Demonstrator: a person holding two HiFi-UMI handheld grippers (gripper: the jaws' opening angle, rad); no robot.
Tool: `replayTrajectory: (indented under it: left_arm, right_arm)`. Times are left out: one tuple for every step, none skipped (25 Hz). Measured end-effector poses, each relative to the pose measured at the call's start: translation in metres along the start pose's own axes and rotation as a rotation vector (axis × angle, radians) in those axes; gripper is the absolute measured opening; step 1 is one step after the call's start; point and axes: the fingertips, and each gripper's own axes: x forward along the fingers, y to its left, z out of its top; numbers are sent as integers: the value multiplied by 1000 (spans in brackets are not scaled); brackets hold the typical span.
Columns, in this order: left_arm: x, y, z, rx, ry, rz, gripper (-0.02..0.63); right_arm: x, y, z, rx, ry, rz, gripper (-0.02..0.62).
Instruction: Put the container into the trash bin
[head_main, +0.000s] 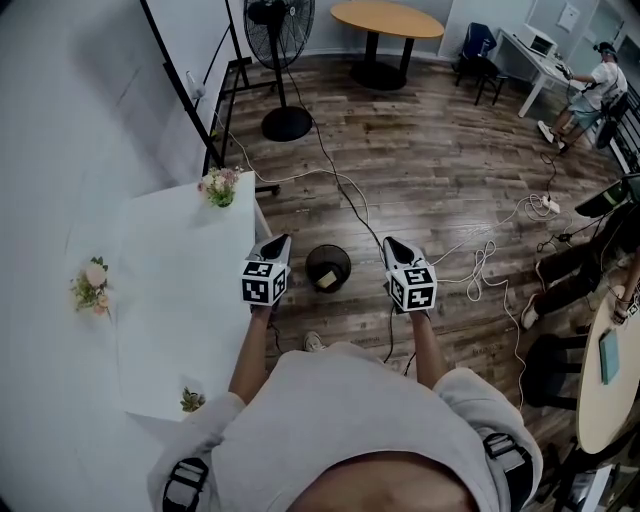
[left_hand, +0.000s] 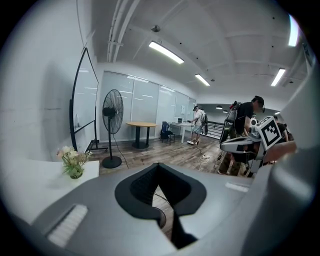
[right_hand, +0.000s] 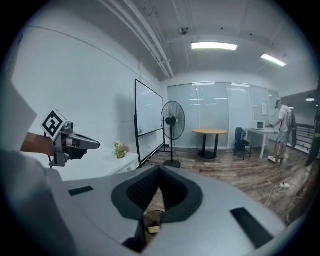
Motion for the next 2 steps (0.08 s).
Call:
replayTrajectory:
  left_arm:
    - [0,0,0,-1,0,1,11]
    - [0,1,0,-3,0,3,11]
  right_arm:
    - [0,0,1,-1,0,0,14]
    - [0,-1,1,-3,0,1,14]
